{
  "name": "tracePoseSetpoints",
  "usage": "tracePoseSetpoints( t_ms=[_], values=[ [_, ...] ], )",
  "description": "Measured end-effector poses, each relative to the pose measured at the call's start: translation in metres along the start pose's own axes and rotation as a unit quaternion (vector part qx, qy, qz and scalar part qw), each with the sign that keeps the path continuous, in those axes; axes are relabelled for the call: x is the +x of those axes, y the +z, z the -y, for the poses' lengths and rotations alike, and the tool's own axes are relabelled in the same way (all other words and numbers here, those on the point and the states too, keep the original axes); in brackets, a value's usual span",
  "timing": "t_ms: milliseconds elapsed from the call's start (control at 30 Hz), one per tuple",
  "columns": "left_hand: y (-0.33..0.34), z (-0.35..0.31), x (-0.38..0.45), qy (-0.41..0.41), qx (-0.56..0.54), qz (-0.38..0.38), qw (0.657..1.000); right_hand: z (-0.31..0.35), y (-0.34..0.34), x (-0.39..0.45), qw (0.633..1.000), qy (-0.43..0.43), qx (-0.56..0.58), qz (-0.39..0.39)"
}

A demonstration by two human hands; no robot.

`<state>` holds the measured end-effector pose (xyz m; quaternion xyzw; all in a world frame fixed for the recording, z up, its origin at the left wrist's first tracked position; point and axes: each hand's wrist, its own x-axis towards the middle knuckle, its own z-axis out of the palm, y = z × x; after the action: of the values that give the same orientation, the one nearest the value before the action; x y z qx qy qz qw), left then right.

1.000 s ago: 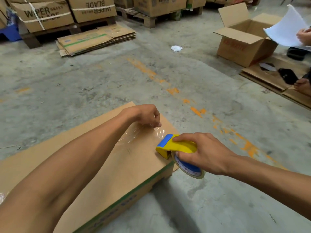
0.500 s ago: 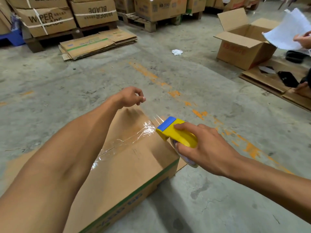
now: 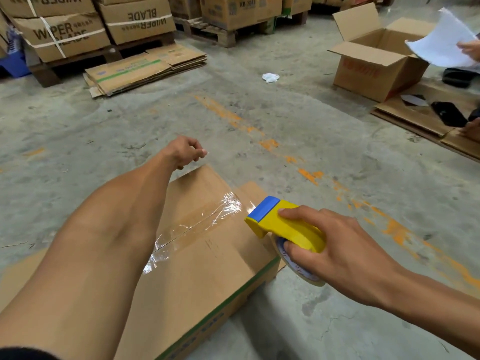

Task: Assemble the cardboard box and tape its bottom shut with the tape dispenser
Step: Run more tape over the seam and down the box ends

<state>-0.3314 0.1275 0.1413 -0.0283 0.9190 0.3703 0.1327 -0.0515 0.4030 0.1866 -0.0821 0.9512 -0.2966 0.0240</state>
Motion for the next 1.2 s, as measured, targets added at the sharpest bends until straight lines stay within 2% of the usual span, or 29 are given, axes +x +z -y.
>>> tracePoseSetpoints(
  t_ms=[167,367,533,700,767,900,967,1067,1200],
  values=[
    [0.009,0.019,0.012,-0.012,-0.007,-0.011,1.0,-0.007,0.009,0.012,1.0,0.014,-0.014,0.024],
    [0.021,0.035,0.018,-0.055,-0.015,0.026,0.998,-0.009,0.02,0.014,0.998,0.027,-0.024,0.049],
    [0.026,0.024,0.02,-0.042,0.04,0.027,0.998,-0.01,0.022,0.016,0.998,0.027,-0.029,0.046],
    [0.032,0.034,0.021,-0.05,-0.016,0.027,0.998,-0.013,0.026,0.015,0.998,0.022,-0.034,0.041],
    [0.033,0.038,0.02,-0.033,-0.039,0.01,0.999,-0.014,0.026,0.016,0.999,0.021,-0.033,0.038],
    [0.041,0.044,0.015,0.057,-0.037,-0.13,0.989,-0.015,0.026,0.016,0.999,0.016,-0.023,0.035],
    [0.043,0.042,0.01,0.066,-0.056,-0.172,0.981,-0.013,0.027,0.016,0.999,0.01,-0.024,0.035],
    [0.045,0.038,0.012,0.067,-0.069,-0.161,0.982,-0.011,0.028,0.015,0.999,0.007,-0.038,0.033],
    [0.049,0.038,0.019,0.063,-0.013,-0.125,0.99,-0.012,0.029,0.01,0.998,0.015,-0.046,0.044]
  ],
)
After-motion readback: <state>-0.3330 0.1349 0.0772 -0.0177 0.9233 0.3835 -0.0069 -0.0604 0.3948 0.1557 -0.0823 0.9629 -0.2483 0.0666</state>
